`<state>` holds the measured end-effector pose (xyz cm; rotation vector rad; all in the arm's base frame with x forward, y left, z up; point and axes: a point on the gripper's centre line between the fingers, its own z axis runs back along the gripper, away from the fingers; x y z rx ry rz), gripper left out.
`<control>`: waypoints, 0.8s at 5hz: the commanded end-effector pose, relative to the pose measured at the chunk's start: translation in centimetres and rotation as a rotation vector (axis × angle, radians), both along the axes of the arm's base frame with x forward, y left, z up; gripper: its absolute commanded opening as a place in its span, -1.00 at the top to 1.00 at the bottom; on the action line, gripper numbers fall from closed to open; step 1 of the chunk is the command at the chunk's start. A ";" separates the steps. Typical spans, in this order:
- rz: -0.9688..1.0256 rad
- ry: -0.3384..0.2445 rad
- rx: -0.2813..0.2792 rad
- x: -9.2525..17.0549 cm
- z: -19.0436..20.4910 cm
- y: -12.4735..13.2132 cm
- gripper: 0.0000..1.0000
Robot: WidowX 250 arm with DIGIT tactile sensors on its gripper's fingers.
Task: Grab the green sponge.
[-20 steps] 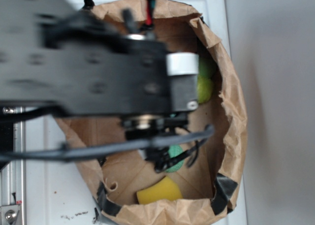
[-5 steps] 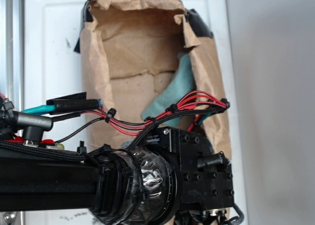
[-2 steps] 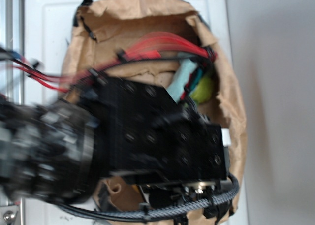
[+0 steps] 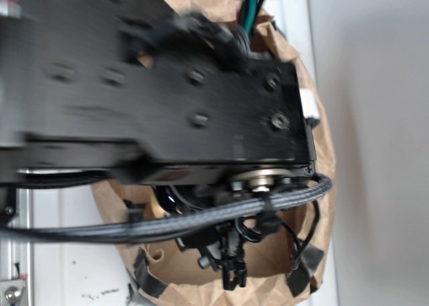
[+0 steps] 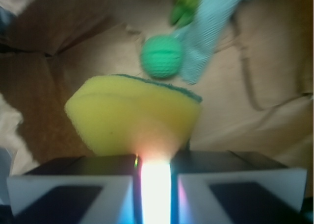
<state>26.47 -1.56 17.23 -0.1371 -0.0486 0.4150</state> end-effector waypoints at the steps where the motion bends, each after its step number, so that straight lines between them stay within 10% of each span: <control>1: 0.096 -0.108 0.116 -0.7 5.1 5.7 1.00; 4: 0.046 -0.213 0.191 -2.2 6.2 7.0 1.00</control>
